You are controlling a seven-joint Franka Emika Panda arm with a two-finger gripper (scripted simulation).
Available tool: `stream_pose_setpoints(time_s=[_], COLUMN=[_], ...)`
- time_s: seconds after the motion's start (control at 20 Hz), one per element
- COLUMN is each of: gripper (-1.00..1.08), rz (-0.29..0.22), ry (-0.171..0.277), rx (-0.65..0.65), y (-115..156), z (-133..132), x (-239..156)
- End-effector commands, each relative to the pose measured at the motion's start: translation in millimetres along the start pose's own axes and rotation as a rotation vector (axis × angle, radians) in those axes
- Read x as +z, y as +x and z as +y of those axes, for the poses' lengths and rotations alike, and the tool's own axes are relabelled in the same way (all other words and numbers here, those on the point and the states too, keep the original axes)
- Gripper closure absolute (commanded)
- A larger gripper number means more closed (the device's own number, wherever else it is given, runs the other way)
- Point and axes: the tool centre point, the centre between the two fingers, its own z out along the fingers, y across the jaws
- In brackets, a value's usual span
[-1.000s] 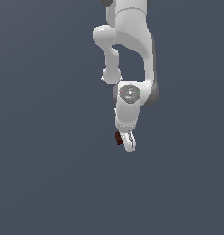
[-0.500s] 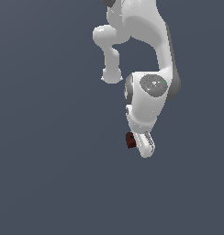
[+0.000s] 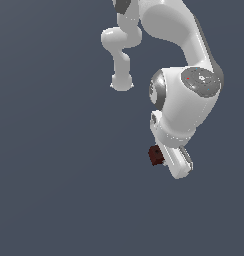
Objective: Pick up the object and move it to a goal position.
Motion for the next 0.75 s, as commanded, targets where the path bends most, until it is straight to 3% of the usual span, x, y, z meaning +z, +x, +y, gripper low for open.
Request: stream_pose_setpoints(time_s=[0.0, 0.7], gripper=[1.08, 1.08], rz=[0.000, -0.001], ry=[0.001, 0.001], rx=[0.001, 0.000], y=[-4, -14], z=[-8, -25], x=[-10, -27])
